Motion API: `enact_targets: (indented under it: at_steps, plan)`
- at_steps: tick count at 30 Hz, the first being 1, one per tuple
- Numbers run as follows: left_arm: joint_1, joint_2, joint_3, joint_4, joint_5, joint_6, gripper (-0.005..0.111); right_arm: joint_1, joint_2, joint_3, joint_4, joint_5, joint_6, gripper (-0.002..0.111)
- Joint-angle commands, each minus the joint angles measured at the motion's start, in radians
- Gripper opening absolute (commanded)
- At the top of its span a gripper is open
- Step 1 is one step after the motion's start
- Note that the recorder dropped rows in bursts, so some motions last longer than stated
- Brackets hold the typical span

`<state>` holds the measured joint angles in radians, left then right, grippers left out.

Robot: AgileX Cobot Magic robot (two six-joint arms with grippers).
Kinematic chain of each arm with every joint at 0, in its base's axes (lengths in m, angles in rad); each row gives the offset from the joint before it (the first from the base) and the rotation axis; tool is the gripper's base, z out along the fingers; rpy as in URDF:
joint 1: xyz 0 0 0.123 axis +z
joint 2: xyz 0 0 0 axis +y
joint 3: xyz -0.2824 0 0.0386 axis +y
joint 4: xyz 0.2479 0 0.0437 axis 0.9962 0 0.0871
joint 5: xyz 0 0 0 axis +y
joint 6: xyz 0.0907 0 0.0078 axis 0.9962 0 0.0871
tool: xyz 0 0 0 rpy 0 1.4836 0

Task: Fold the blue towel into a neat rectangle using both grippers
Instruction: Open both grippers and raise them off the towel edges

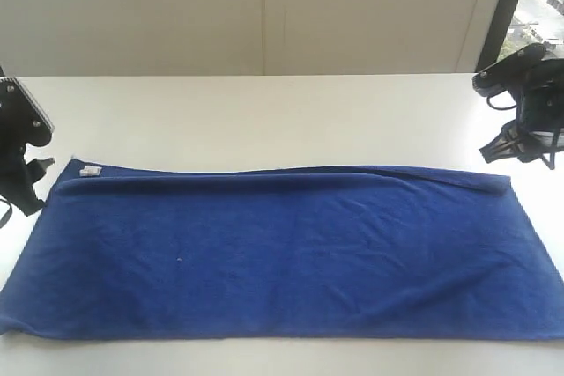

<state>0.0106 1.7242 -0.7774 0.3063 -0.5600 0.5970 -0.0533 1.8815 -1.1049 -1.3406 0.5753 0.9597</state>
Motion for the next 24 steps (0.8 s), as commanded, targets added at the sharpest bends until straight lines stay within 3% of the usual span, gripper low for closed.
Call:
enact_targets:
  at_steps: [1,4,6,9,11,12,17,19,24]
  plan:
    - [0.004,-0.064,-0.005,-0.150,-0.080,0.075,0.064,-0.005,-0.068,-0.001,0.058,0.004,0.012,0.054]
    - [0.001,-0.155,-0.003,-0.179,-0.027,0.034,0.063,-0.005,-0.145,0.001,0.243,0.004,-0.065,0.054]
    - [-0.022,-0.238,-0.003,-0.179,0.111,-0.070,0.049,-0.005,-0.200,0.001,0.460,0.004,-0.296,0.052]
    - [-0.094,-0.375,-0.003,-0.179,0.497,-0.253,0.004,-0.005,-0.286,0.001,1.037,0.098,-0.871,0.040]
    - [-0.145,-0.420,-0.005,-0.181,0.683,-0.300,0.000,-0.005,-0.312,0.001,1.273,0.226,-1.073,0.029]
    - [-0.165,-0.422,-0.005,-0.219,0.808,-0.338,0.000,-0.005,-0.314,0.001,1.324,0.303,-1.115,0.023]
    - [-0.174,-0.372,-0.003,-0.355,1.088,-0.252,0.000,-0.005,-0.314,0.038,1.326,0.361,-1.159,0.005]
    - [-0.174,-0.335,0.001,-0.361,1.114,-0.242,0.000,-0.005,-0.314,0.067,1.326,0.312,-1.159,0.000]
    - [-0.174,-0.233,0.058,-0.381,1.039,-0.182,0.000,-0.005,-0.314,0.107,1.326,0.243,-1.159,0.000]
